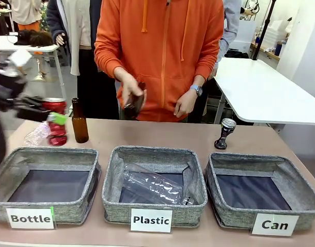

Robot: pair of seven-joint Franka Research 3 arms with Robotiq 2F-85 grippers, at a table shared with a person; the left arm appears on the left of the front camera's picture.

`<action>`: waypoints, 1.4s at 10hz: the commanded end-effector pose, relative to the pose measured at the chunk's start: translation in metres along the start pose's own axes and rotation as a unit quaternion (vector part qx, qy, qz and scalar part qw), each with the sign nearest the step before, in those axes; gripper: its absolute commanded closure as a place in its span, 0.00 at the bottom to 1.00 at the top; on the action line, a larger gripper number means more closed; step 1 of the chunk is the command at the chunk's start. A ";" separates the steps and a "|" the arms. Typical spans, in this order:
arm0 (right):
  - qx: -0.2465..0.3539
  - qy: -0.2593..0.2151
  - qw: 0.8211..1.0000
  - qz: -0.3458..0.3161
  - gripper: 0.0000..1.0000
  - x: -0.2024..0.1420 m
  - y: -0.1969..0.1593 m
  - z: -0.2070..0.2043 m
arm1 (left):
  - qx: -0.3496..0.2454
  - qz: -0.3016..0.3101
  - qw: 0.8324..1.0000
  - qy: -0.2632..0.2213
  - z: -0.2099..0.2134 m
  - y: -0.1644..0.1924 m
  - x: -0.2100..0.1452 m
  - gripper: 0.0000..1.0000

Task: Sort the can waste into the basket.
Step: Pick up the can waste from the table and place it in the right Fabric basket.

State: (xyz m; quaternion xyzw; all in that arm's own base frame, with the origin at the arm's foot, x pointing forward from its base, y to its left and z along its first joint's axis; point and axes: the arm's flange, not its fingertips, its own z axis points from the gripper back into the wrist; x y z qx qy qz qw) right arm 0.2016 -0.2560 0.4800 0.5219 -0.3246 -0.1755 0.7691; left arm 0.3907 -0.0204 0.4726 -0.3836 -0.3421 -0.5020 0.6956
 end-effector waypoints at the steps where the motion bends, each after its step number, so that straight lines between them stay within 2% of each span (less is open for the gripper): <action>1: 0.011 -0.009 1.000 0.013 0.00 0.003 0.001 0.001 | 0.011 0.001 1.000 -0.008 0.057 -0.033 -0.014 1.00; 2: 0.011 -0.009 1.000 0.013 0.00 0.003 0.001 0.001 | 0.045 -0.011 0.998 -0.039 0.116 -0.047 -0.031 1.00; 3: 0.011 -0.009 1.000 0.013 0.00 0.003 0.001 0.001 | 0.047 -0.041 0.996 -0.062 0.188 -0.063 -0.058 1.00; 4: 0.011 -0.009 1.000 0.013 0.00 0.003 0.001 0.001 | 0.082 -0.067 0.993 -0.048 0.253 -0.086 -0.096 1.00; 6: 0.011 -0.009 1.000 0.013 0.00 0.003 0.001 0.001 | 0.116 -0.085 0.989 -0.039 0.317 -0.134 -0.139 1.00; 7: 0.011 -0.009 1.000 0.013 0.00 0.003 0.001 0.001 | 0.134 -0.087 0.986 -0.046 0.335 -0.151 -0.153 1.00; 8: 0.011 -0.009 1.000 0.013 0.00 0.003 0.001 0.001 | 0.143 -0.083 0.983 -0.078 0.352 -0.163 -0.165 1.00; 10: 0.011 -0.009 1.000 0.013 0.00 0.003 0.001 0.001 | 0.163 -0.074 0.978 -0.112 0.367 -0.163 -0.180 1.00; 12: 0.011 -0.009 1.000 0.013 0.00 0.003 0.001 0.001 | 0.157 -0.082 0.975 -0.138 0.365 -0.161 -0.183 1.00; 14: 0.011 -0.009 1.000 0.013 0.00 0.003 0.001 0.001 | 0.161 -0.056 0.973 -0.156 0.352 -0.156 -0.167 1.00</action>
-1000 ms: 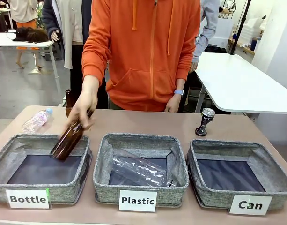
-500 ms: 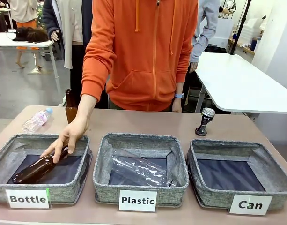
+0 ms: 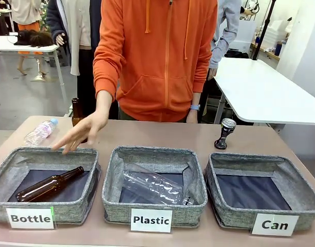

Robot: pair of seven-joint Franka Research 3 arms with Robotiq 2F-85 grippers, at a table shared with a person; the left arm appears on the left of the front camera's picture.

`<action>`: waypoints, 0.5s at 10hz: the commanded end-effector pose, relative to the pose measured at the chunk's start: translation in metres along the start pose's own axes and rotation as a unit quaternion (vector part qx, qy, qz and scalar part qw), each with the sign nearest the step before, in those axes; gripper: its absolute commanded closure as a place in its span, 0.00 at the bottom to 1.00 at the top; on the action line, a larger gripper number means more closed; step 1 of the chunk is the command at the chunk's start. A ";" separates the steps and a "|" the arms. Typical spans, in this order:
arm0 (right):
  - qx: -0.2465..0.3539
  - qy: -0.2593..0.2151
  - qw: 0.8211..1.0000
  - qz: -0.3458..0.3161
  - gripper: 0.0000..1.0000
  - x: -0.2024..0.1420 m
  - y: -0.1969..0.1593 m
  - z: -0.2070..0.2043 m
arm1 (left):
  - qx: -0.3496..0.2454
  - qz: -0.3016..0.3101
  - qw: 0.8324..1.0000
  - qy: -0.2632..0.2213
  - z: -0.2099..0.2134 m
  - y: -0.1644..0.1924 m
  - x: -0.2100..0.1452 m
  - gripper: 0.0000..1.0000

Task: Sort the can waste into the basket.
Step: Pick up the can waste from the table and place it in the right Fabric basket.

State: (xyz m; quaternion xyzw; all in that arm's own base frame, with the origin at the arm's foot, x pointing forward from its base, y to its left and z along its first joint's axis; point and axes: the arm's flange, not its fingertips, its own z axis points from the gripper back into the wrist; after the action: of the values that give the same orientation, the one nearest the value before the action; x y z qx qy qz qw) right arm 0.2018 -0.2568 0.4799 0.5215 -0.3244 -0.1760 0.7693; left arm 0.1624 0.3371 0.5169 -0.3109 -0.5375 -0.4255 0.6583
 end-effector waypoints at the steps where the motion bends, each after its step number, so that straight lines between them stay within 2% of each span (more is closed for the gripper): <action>1: 0.012 -0.008 1.000 0.013 0.00 0.003 0.001 0.000 | -0.015 0.018 1.000 -0.014 -0.029 0.001 0.021 1.00; 2: 0.012 -0.008 1.000 0.013 0.00 0.003 0.001 0.000 | -0.019 0.029 0.999 0.010 -0.067 0.006 0.036 1.00; 3: 0.012 -0.008 1.000 0.013 0.00 0.003 0.001 0.000 | -0.023 0.036 0.998 0.053 -0.129 0.015 0.056 1.00; 5: 0.000 0.000 1.000 0.000 0.00 0.000 0.000 0.000 | -0.101 0.023 0.990 0.099 -0.253 0.028 0.097 1.00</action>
State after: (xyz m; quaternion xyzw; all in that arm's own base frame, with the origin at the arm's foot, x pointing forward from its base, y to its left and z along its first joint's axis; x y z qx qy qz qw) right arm 0.2022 -0.2566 0.4802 0.5210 -0.3236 -0.1760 0.7700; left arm 0.2720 0.1609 0.5462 -0.3337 -0.4388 -0.4665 0.6917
